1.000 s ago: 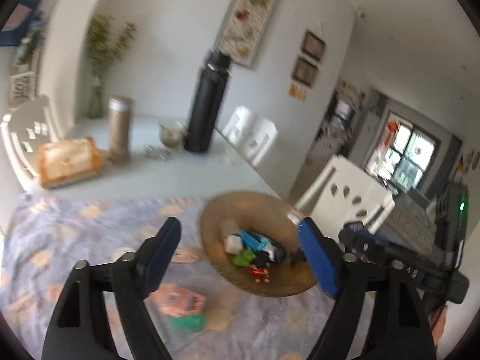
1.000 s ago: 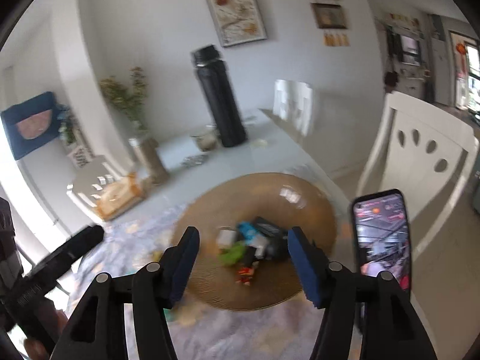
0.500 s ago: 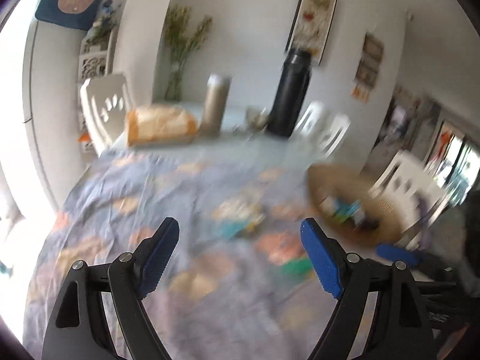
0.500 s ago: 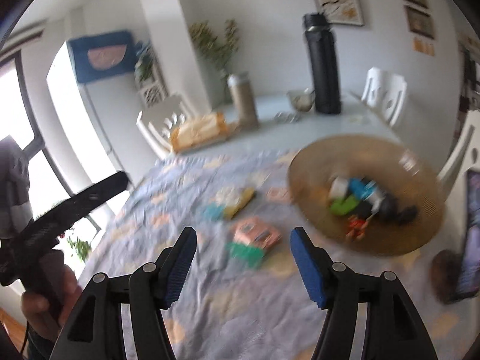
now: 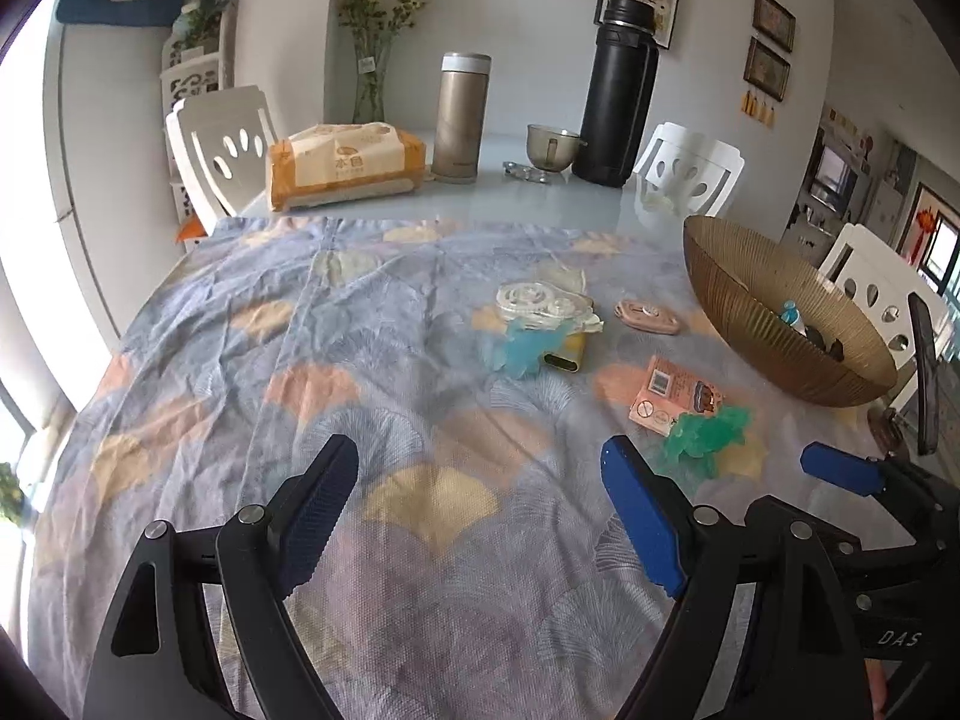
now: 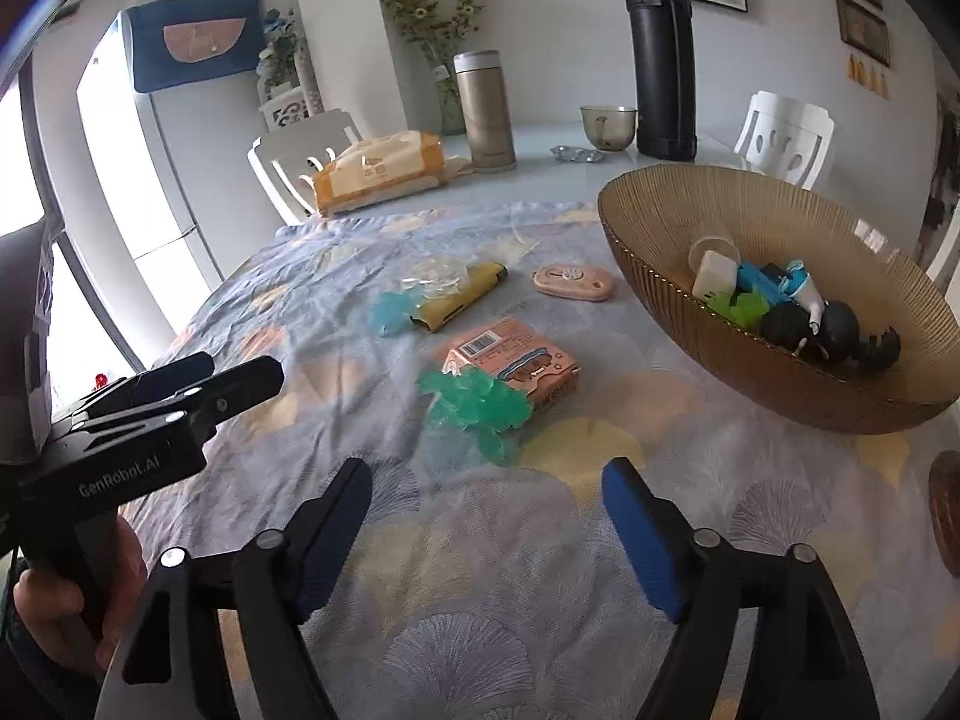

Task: Organize rigid objects
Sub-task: 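Move both open grippers back over the remaining items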

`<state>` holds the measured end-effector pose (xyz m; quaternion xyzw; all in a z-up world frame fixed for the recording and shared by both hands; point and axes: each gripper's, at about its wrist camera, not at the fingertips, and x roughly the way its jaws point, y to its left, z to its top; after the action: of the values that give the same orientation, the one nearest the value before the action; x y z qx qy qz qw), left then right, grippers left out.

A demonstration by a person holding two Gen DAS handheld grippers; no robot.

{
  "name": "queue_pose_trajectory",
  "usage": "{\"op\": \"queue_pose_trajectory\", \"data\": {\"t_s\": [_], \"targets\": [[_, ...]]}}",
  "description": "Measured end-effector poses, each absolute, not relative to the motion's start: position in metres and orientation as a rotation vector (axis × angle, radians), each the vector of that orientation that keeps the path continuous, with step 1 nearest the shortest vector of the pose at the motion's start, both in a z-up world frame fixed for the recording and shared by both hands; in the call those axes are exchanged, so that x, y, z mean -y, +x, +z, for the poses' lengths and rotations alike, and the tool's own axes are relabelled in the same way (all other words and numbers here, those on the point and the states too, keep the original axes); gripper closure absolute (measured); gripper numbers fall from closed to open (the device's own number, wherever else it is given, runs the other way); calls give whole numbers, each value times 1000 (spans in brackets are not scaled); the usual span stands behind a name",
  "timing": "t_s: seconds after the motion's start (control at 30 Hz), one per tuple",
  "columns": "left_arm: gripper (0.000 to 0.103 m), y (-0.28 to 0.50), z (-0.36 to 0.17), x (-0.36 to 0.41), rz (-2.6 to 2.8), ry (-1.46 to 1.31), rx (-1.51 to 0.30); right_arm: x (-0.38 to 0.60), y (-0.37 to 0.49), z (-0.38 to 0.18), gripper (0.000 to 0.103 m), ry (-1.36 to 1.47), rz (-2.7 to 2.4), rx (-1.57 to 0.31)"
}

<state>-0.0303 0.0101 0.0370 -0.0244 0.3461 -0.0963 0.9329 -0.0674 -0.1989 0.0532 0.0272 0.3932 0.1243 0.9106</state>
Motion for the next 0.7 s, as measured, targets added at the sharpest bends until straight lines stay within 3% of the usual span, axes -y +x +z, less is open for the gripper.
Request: {"op": "queue_pose_trajectory", "data": {"t_s": [0.7], "targets": [[21,-26,34,-12,-164,-42,-739,188,-69,51,21,7,263,-850]]}}
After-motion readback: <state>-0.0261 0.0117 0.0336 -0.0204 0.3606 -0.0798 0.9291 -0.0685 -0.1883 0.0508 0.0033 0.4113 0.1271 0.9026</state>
